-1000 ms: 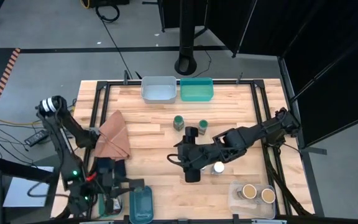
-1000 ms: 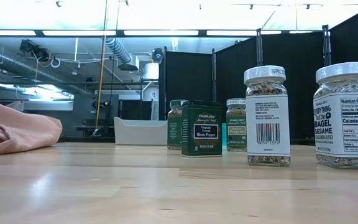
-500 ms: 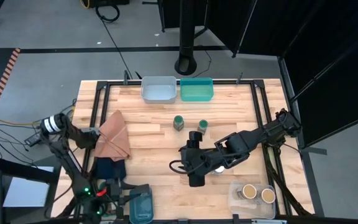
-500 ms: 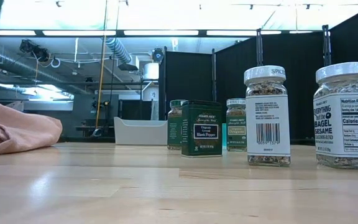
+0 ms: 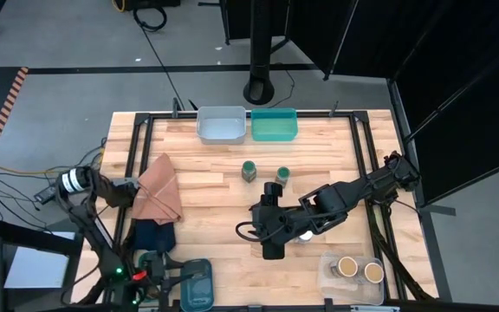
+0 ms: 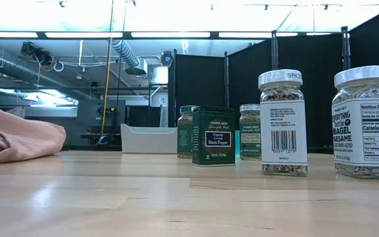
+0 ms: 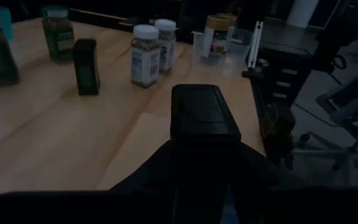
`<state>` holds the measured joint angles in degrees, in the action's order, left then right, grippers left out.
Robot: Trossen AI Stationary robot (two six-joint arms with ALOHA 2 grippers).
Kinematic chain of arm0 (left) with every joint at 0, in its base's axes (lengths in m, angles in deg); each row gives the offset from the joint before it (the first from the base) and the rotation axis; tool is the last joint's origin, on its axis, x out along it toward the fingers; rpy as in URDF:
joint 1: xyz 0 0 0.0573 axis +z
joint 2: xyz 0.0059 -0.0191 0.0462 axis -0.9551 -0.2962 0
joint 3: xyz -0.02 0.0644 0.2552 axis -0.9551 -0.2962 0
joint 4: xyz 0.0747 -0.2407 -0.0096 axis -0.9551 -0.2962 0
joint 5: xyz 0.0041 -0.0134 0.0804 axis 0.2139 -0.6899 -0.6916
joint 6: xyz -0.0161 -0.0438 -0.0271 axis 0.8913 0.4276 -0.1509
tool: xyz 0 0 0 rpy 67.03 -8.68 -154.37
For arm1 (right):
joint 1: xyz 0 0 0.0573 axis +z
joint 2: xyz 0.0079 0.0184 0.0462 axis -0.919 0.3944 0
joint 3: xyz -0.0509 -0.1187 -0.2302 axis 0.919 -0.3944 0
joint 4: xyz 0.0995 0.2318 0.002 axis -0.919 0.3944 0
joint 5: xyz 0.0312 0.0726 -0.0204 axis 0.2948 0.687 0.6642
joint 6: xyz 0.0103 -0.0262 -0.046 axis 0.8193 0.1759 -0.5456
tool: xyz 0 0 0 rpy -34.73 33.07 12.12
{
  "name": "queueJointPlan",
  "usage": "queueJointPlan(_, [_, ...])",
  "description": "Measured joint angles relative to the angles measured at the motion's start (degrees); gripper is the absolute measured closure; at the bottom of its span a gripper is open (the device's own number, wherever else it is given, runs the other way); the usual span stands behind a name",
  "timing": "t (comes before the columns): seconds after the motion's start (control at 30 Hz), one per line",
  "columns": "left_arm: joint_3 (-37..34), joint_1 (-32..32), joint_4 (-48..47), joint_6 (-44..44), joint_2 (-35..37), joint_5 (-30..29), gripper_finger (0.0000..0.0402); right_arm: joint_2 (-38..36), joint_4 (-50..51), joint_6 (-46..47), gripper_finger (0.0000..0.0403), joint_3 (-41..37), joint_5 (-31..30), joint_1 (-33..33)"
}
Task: Sort spices by type
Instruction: Put the bottom black spice can into the blue bin
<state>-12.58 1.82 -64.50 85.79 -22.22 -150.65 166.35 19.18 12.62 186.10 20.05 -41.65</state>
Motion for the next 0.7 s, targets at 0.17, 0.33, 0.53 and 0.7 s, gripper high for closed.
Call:
queueJointPlan(0.17, [0.0,0.0,0.0,2.2,-3.2,-0.5,0.0286,0.0,0.0,0.0,0.0126,0.0,0.0,0.0])
queueJointPlan(0.33, [0.0,0.1,-0.2,2.3,-4.3,-1.4,0.0286,0.0,0.0,-0.1,0.0129,0.0,0.0,0.0])
queueJointPlan(0.53, [0.0,0.1,-0.7,2.3,-5.0,-0.9,0.0281,0.0,0.1,0.0,0.0126,0.0,0.0,0.0])
queueJointPlan(0.7, [0.0,0.1,-2.9,3.5,-5.1,-0.5,0.028,0.0,0.1,0.0,0.0129,0.0,0.0,0.0])
